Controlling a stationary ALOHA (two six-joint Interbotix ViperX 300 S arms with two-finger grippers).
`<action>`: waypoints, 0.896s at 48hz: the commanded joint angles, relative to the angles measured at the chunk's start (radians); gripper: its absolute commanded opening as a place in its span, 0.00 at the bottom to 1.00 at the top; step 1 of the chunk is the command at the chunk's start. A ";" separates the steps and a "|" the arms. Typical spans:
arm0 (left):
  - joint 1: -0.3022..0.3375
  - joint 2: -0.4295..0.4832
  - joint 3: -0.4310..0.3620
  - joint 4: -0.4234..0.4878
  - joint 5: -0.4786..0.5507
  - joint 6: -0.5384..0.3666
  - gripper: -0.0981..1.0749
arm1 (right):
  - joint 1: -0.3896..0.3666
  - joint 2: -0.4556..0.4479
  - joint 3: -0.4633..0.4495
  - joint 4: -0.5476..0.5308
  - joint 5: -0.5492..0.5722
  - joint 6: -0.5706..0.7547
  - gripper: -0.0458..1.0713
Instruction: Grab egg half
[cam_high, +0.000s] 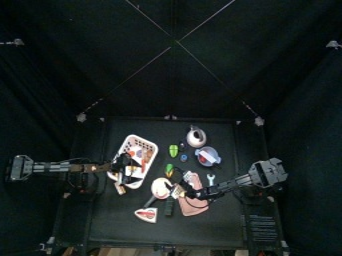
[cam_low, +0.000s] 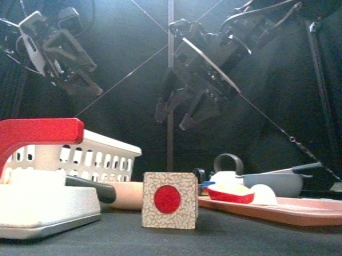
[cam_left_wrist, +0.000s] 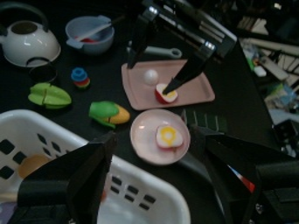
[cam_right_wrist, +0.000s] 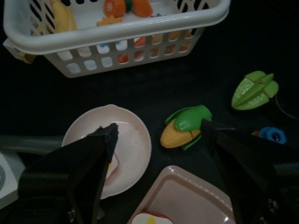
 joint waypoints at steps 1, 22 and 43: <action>0.040 -0.003 0.002 0.089 0.048 0.000 0.94 | -0.005 -0.015 -0.011 0.002 0.005 0.000 0.98; 0.067 0.008 0.107 0.293 0.005 0.000 0.94 | -0.044 0.052 -0.041 0.034 -0.008 0.002 0.98; 0.166 0.089 -0.028 0.235 0.127 -0.123 0.94 | -0.057 0.075 -0.055 0.034 -0.035 0.000 0.98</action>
